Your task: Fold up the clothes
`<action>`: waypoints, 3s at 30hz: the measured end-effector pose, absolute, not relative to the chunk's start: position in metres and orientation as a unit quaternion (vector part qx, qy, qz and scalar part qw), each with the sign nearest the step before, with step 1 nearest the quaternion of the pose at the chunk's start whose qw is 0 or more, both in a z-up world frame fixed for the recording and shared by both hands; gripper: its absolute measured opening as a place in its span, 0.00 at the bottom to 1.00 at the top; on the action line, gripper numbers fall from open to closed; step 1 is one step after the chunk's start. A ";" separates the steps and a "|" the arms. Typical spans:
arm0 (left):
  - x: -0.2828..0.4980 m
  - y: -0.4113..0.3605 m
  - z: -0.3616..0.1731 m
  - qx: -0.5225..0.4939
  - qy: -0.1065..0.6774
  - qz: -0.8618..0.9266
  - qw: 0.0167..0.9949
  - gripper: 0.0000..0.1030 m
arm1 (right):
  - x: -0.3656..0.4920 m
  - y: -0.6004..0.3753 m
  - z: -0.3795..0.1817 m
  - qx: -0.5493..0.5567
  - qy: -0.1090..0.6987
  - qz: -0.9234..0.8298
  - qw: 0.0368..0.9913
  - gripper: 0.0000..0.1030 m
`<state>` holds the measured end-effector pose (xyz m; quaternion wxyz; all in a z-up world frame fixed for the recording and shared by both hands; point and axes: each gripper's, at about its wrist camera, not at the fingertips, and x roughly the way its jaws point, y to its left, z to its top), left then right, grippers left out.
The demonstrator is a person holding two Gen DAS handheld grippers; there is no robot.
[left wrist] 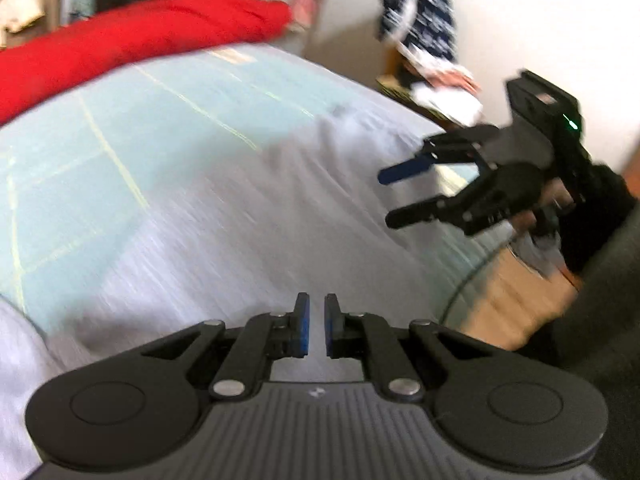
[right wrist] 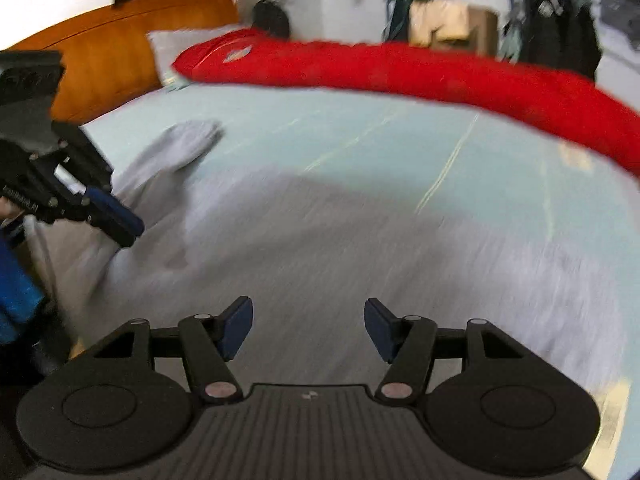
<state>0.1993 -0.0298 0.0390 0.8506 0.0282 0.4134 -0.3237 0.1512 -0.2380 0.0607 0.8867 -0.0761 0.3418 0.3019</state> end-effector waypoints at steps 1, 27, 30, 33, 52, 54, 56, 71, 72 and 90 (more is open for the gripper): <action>0.207 -0.031 0.030 0.022 0.419 -0.307 0.854 0.07 | 0.162 -0.236 0.056 -0.079 0.340 0.292 0.890 0.65; 0.293 0.046 0.010 -0.171 0.411 -0.206 0.872 0.37 | 0.195 -0.231 0.028 0.015 0.396 0.235 0.887 0.74; 0.304 0.053 -0.006 -0.191 0.434 -0.261 0.841 0.46 | 0.179 -0.234 0.000 0.007 0.405 0.197 0.893 0.76; 0.314 0.056 -0.023 -0.189 0.461 -0.303 0.813 0.46 | 0.165 -0.237 0.000 0.021 0.407 0.167 0.898 0.77; 0.368 0.043 -0.071 -0.289 0.514 -0.468 0.659 0.59 | 0.168 -0.211 -0.003 -0.004 0.453 0.128 0.882 1.00; 0.379 0.035 -0.074 -0.316 0.506 -0.478 0.645 0.59 | 0.171 -0.209 -0.002 -0.003 0.451 0.127 0.884 1.00; 0.391 0.027 -0.071 -0.353 0.481 -0.485 0.639 0.59 | 0.177 -0.205 -0.001 -0.001 0.449 0.125 0.885 1.00; 0.391 0.044 -0.020 -0.350 0.368 -0.456 0.731 0.60 | 0.179 -0.201 0.002 0.004 0.439 0.128 0.890 1.00; 0.387 0.042 -0.021 -0.333 0.379 -0.458 0.732 0.60 | 0.178 -0.202 0.001 0.004 0.438 0.129 0.890 1.00; 0.426 -0.012 -0.078 -0.222 0.446 -0.529 0.687 0.57 | 0.185 -0.200 0.000 0.008 0.431 0.127 0.893 1.00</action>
